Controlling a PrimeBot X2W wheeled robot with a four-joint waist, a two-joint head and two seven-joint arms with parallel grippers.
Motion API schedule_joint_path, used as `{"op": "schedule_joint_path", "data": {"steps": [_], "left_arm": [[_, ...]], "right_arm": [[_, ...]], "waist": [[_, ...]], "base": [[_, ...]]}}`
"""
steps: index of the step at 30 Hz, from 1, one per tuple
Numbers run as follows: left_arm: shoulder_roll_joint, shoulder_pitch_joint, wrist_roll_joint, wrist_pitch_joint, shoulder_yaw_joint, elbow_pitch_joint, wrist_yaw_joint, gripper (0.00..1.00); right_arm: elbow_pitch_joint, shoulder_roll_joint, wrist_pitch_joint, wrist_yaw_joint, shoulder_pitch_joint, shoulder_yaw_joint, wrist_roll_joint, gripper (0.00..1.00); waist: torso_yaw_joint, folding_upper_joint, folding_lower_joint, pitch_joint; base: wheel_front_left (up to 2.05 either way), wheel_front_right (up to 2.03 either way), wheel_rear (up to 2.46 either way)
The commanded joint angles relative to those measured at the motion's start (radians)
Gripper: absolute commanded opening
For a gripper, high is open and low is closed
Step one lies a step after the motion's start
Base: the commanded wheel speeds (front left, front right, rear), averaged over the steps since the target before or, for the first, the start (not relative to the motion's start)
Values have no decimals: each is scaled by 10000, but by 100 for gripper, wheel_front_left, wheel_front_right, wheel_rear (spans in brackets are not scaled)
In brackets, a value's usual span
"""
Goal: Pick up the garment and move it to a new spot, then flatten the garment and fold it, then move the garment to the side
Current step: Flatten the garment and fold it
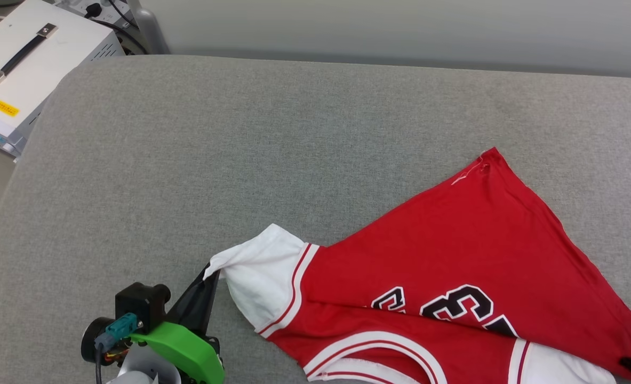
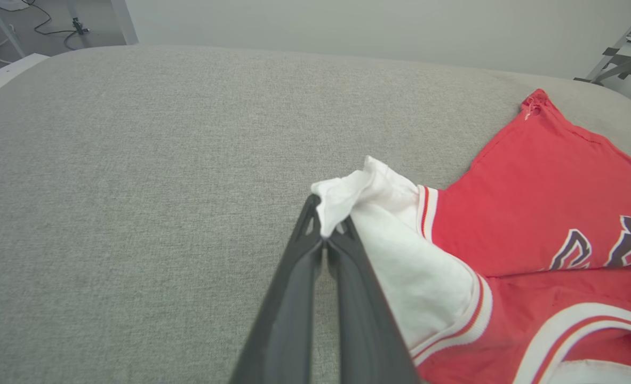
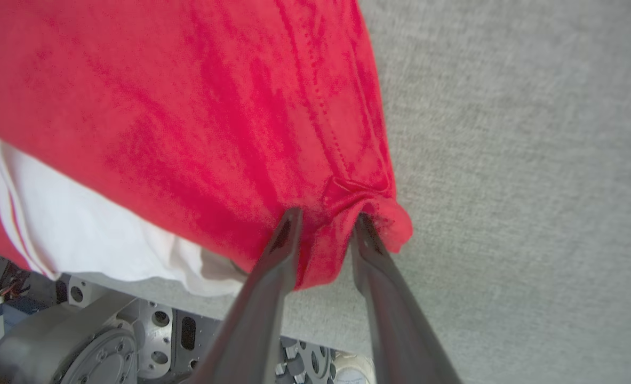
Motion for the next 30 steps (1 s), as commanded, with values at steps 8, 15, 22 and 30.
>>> {"op": "schedule_joint_path", "data": {"steps": [8, 15, 22, 30], "left_arm": [[50, -61, 41, 2, -25, -119, 95, 0], [-102, -568, 281, 75, -150, -230, 32, 0], [-376, -1142, 489, 76, -255, -214, -120, 0], [-713, -1671, 705, 39, -338, -159, -305, 0]], "right_arm": [[-1516, -9, -161, -7, -1411, -1678, -442, 100], [-2279, 181, 888, -7, -3640, -1423, -972, 100], [-1239, 952, 2144, -7, -6364, -36, -1615, 100], [1023, 1741, 2690, -7, -8465, 1281, -2346, 100]], "waist": [[164, 63, 1, 177], [522, 63, 1, 767], [902, 63, 1, 1395], [1326, 63, 1, 2123]], "base": [[0, 0, 0], [0, 0, 0], [0, 0, 0], [0, 0, 0]]}}
